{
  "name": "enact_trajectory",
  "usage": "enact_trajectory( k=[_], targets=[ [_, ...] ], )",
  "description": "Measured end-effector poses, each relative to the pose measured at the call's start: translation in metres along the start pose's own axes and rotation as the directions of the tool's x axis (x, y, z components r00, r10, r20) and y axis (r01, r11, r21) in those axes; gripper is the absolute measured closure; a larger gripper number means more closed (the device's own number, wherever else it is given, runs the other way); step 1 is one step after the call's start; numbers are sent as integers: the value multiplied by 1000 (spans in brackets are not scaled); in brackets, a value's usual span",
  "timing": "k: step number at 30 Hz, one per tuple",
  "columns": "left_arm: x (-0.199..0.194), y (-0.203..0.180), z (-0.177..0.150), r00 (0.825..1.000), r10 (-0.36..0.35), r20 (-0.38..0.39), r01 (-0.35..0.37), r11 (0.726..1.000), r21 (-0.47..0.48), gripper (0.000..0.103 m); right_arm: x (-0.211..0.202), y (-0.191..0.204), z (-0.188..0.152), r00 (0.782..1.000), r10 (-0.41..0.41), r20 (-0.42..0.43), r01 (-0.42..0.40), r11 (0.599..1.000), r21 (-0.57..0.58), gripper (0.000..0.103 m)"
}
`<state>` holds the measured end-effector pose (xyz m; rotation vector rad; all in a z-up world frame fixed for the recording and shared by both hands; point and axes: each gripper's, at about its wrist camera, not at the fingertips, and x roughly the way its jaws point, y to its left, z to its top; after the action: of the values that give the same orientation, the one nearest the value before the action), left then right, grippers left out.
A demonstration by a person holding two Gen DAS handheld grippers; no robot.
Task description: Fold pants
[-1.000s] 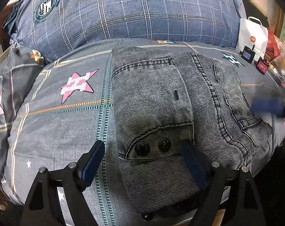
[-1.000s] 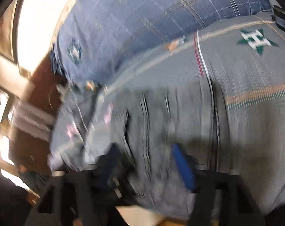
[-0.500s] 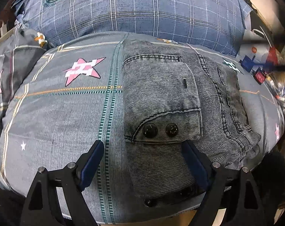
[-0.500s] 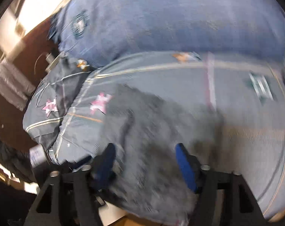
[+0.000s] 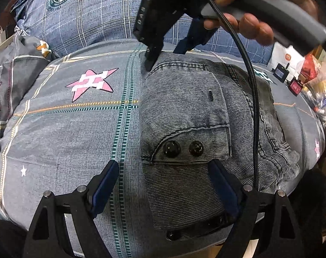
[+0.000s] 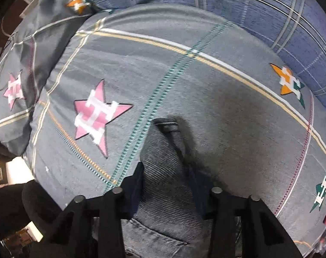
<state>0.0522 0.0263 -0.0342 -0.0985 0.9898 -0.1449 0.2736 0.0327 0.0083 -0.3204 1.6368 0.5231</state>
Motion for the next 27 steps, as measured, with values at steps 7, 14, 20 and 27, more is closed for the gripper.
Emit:
enact_trajectory(
  k=[7, 14, 20, 27],
  targets=[
    [0, -1, -1, 1000, 7, 7, -6, 1000, -3, 16, -39, -16, -20, 962, -150, 229, 128, 986, 109, 62],
    [-3, -2, -1, 1000, 15, 7, -14, 1000, -21, 15, -84, -14, -89, 904, 192, 382, -237, 969, 73, 46],
    [-28, 1, 0, 1000, 11, 13, -10, 999, -45, 15, -21, -78, -137, 903, 230, 362, -329, 913, 241, 62],
    [-48, 14, -2, 992, 121, 22, -119, 990, -71, 15, -50, -72, -200, 834, 221, 506, -348, 922, 171, 38]
  ],
)
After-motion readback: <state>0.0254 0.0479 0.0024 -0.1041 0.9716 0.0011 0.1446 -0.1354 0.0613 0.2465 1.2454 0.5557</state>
